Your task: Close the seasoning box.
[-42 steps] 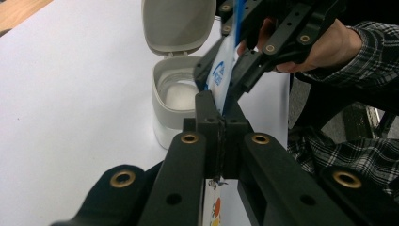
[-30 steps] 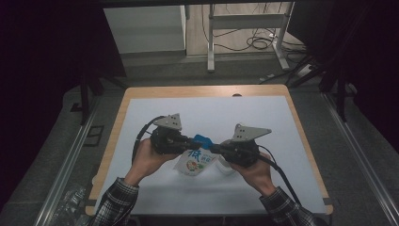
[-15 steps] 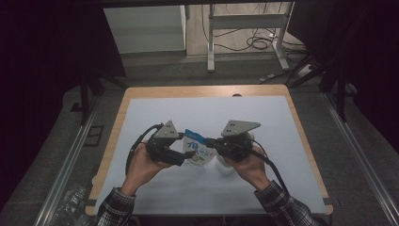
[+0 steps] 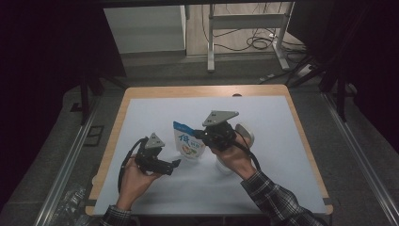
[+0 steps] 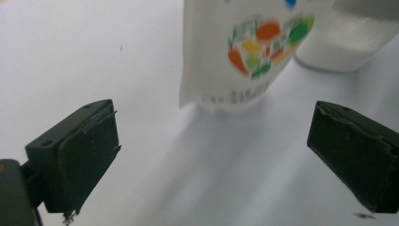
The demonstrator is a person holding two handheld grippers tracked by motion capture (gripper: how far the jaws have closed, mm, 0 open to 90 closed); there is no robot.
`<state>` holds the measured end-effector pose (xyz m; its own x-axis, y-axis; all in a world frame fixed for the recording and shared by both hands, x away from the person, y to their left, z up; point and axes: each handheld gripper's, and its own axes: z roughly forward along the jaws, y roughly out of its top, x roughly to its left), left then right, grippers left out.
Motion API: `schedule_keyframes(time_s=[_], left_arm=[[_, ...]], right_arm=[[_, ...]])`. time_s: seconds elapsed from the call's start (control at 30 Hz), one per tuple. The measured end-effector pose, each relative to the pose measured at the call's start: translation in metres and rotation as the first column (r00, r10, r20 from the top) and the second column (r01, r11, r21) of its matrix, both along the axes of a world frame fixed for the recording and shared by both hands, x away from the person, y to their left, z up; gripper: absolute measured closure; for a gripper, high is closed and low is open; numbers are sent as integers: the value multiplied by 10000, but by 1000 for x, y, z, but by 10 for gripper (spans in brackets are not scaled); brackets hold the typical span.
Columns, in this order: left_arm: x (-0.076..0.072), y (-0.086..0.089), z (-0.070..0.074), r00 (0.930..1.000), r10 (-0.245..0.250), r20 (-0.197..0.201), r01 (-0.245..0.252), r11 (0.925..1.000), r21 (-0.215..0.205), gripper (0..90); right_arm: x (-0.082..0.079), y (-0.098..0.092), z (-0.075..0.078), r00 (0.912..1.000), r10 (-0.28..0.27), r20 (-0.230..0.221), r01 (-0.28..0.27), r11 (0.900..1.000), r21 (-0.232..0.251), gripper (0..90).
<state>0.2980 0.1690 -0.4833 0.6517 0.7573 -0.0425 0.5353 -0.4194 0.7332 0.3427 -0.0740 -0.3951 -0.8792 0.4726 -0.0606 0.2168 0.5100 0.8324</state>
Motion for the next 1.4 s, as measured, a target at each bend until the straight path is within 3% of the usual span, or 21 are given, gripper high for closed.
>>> schedule_keyframes(time_s=[0.17, 0.27, 0.53, 0.6, 0.8, 0.9, 1.0, 1.4], left_arm=[[-3, -1, -21, 9991, 390, -179, -393, 9991, -133, 24], [-5, -3, -32, 9983, 505, -297, -501, 9986, 145, 19], [-8, -11, -60, 9975, 688, -127, -673, 9930, 967, 2], [-7, -12, -63, 9973, 717, -139, -698, 9919, 1066, 1], [-5, -7, -68, 9965, 718, -426, -698, 9965, 462, 0], [-4, -6, -68, 9962, 723, -491, -703, 9966, 419, 0], [-4, -6, -69, 9963, 714, -487, -695, 9967, 410, 0], [-5, -6, -69, 9963, 730, -463, -711, 9966, 419, 0]], right_arm=[[12, 8, 0, 9997, -200, -110, 197, 9995, -262, 895], [18, 12, -1, 9994, -299, -167, 292, 9988, -389, 895], [29, 19, -7, 9983, -530, -233, 512, 9960, -736, 895], [30, 19, -8, 9981, -548, -295, 526, 9959, -735, 895], [33, 21, -9, 9980, -531, -351, 504, 9959, -753, 889], [34, 22, -10, 9979, -503, -415, 473, 9963, -712, 868], [36, 24, -14, 9974, -631, -340, 592, 9927, -1049, 841], [34, 20, -10, 9978, -500, -441, 468, 9963, -715, 754]])
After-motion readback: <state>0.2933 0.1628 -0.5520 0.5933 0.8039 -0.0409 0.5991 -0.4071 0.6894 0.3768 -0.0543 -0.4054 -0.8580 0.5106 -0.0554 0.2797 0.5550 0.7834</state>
